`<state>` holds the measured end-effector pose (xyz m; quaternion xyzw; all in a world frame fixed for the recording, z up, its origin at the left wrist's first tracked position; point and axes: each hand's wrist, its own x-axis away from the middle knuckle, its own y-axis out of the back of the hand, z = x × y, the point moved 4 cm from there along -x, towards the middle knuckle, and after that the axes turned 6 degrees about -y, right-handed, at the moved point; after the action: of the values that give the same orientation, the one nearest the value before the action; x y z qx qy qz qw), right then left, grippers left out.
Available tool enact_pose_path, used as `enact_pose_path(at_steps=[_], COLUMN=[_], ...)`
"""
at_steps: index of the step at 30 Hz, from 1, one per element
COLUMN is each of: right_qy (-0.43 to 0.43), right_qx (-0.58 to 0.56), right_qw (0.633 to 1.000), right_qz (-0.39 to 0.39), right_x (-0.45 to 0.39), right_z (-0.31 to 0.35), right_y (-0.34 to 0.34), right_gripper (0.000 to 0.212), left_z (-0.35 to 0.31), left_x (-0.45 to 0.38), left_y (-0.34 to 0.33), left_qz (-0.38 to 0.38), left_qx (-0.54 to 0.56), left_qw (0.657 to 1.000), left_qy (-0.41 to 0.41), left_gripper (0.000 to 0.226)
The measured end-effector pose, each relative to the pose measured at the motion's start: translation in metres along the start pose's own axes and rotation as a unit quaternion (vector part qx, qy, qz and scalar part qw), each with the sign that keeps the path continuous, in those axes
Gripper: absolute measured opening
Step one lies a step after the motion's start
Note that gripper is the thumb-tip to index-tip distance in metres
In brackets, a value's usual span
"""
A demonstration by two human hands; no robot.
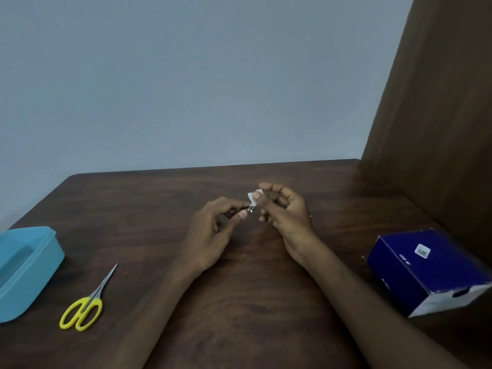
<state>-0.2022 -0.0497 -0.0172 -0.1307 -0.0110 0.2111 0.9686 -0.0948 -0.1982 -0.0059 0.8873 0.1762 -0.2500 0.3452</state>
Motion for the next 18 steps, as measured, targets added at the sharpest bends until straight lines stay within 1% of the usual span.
enact_pose_path(at_steps=[3,5,9,14,15,18], right_qy=[-0.004,-0.004,-0.015,0.000,0.000,-0.010], right_qx=[0.008,0.002,-0.013,0.031,0.030,0.001], right_qw=[0.998,0.998,0.999,0.998,0.998,1.000], right_qz=[0.058,0.061,0.034,0.054,0.050,0.026], right_x=[0.0034,0.0040,0.0031,0.0058,0.0061,0.0052], right_z=[-0.0017,-0.0015,-0.0019,-0.0014,-0.0011,-0.0013], right_y=[-0.0059,-0.0093,-0.0102,-0.0108,-0.0108,-0.0105], right_gripper=[0.011,0.001,0.016,0.002,0.002,0.011], left_z=[0.0002,0.0014,0.0017,0.0031,0.0036,0.0040], left_x=[0.0003,-0.0001,0.0012,-0.0003,-0.0005,-0.0006], left_y=[0.0028,0.0042,0.0033,0.0049,0.0045,0.0019], left_qz=[-0.016,-0.019,-0.014,-0.024,-0.020,-0.008], left_qx=[0.021,0.028,0.031,0.050,0.048,0.045], left_qw=[1.000,0.999,0.999,0.998,0.998,0.999], left_qy=[0.005,0.009,0.012,0.017,0.017,0.016], left_gripper=[0.016,0.016,0.018,0.016,0.016,0.018])
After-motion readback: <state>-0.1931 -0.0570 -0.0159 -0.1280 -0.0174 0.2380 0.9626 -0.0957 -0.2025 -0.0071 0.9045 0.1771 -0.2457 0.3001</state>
